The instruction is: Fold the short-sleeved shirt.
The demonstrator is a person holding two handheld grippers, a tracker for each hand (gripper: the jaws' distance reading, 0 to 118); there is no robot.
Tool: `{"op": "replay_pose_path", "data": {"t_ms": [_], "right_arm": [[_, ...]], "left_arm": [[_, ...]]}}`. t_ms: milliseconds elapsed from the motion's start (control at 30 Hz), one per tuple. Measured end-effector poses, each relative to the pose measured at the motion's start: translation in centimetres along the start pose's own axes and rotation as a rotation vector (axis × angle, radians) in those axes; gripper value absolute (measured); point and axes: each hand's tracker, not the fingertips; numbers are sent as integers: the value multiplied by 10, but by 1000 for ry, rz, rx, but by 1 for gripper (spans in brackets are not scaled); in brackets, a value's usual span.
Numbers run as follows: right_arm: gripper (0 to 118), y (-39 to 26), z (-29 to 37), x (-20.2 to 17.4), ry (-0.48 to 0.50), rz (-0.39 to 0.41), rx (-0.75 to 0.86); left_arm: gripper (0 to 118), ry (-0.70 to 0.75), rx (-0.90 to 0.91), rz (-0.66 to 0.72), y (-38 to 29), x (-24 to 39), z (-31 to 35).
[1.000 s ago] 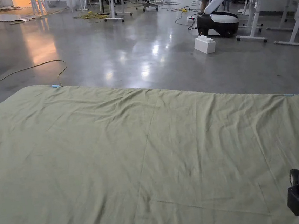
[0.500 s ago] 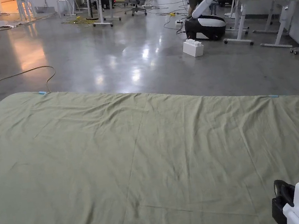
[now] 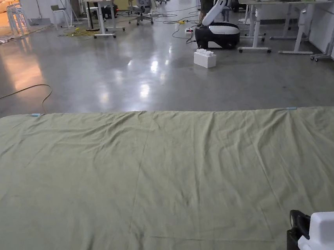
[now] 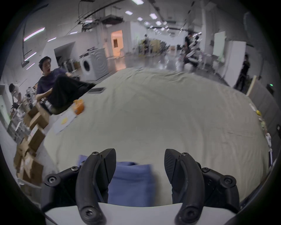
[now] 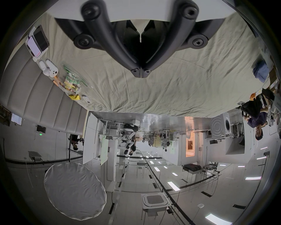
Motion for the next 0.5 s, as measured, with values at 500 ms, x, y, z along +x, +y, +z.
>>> {"op": "replay_pose_path", "data": {"t_ms": [500], "right_arm": [[0, 1, 3, -17, -10, -7, 83]], "left_arm": [[53, -204, 434, 6, -20, 211, 34]]}}
